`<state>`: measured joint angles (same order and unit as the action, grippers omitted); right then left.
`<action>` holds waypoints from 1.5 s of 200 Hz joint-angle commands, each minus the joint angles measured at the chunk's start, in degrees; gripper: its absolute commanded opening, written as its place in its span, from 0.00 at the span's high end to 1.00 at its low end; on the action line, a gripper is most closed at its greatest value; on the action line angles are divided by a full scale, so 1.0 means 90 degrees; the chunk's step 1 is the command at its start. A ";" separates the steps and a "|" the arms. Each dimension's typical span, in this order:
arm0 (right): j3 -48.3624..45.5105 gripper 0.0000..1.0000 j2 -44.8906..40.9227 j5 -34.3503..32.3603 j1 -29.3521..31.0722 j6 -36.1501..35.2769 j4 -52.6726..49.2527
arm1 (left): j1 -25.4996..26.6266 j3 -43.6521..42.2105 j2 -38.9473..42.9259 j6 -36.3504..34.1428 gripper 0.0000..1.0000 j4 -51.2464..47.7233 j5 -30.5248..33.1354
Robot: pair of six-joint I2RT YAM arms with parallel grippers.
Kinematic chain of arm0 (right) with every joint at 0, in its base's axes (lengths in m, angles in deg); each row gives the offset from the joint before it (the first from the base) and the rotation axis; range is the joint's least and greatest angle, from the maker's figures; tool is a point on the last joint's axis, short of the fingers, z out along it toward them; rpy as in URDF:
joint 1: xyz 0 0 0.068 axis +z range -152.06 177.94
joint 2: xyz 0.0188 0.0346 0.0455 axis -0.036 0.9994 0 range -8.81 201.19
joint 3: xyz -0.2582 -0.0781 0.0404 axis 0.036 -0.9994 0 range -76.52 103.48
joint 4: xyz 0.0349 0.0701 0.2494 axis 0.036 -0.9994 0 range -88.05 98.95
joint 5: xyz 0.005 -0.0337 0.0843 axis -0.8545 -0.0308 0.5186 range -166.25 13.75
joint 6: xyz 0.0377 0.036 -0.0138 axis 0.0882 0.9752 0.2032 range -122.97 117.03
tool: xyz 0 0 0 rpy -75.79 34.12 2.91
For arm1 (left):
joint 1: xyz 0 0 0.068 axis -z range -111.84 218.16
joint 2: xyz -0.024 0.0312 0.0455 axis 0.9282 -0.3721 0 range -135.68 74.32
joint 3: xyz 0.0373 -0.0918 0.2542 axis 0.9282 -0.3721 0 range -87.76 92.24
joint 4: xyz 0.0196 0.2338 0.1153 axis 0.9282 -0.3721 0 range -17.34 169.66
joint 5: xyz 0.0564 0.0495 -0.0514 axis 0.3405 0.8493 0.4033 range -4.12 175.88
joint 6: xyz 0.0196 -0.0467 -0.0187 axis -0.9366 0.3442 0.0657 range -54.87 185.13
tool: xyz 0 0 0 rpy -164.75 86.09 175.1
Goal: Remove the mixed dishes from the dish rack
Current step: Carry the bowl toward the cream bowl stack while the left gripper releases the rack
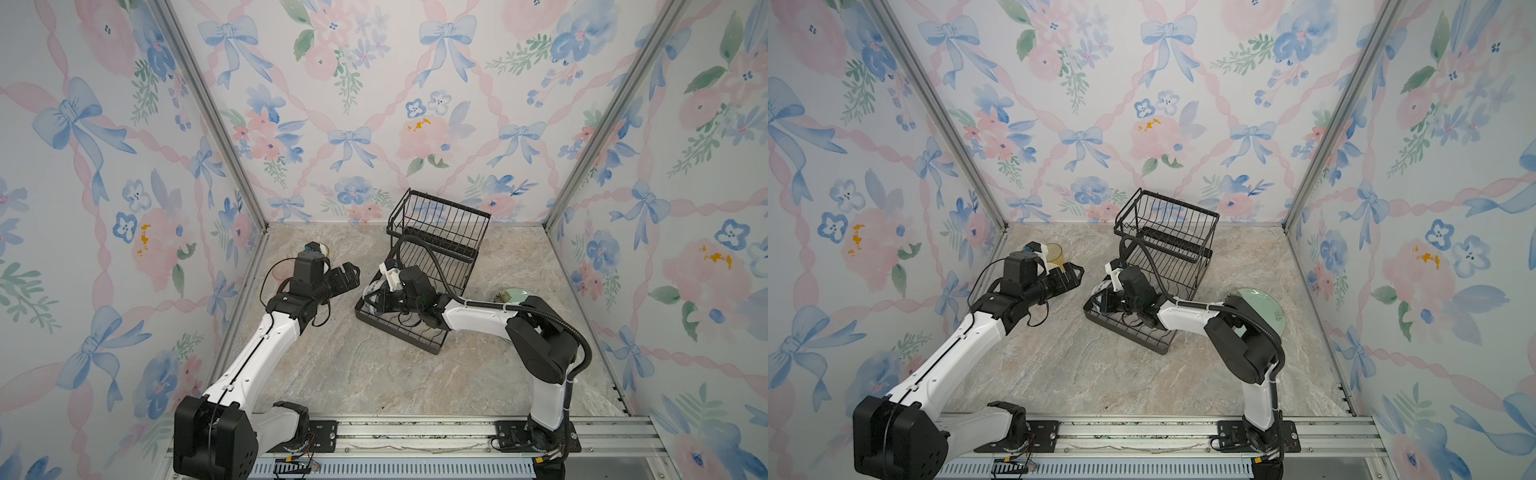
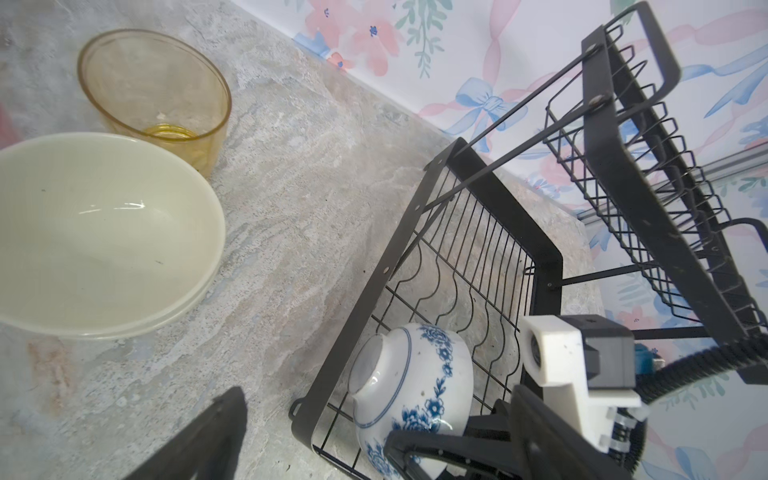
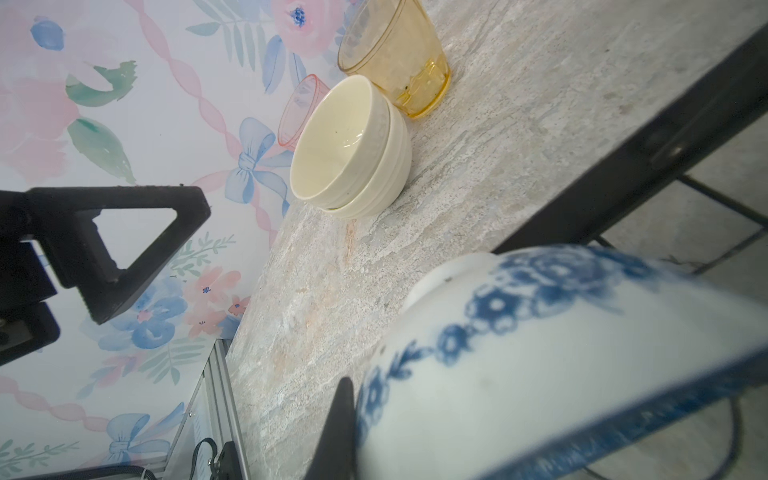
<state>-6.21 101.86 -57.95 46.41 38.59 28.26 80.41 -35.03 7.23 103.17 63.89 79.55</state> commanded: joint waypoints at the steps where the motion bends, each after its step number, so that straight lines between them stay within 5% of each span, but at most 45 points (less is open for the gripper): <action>1: 0.0550 1.00 -0.0356 -0.0119 0.0133 -0.0596 -0.0414 | -0.0284 -0.0057 0.0267 0.0190 0.02 -0.0128 0.0261; 48: 0.1050 1.00 -0.0578 -0.0280 0.0475 -0.1344 -0.1259 | -0.0884 -0.0099 0.0622 0.0503 0.02 -0.0340 0.0590; 114: 0.2478 1.00 -0.0129 -0.0126 0.0665 -0.2210 -0.2590 | -0.0922 -0.0226 0.1945 0.0674 0.02 -0.0502 0.1488; 200: 0.5817 1.00 0.2083 0.0498 0.0862 -0.3757 -0.4802 | -0.0931 0.0069 0.2386 0.0793 0.02 -0.0504 0.2026; 300: 0.6615 1.00 0.3093 -0.0153 0.0935 -0.4783 -0.4349 | -0.0932 -0.0155 0.2633 0.0473 0.02 -0.0494 0.1993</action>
<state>49.59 129.14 -56.81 54.03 -0.12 -14.73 72.34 -36.11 31.03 109.07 59.78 97.46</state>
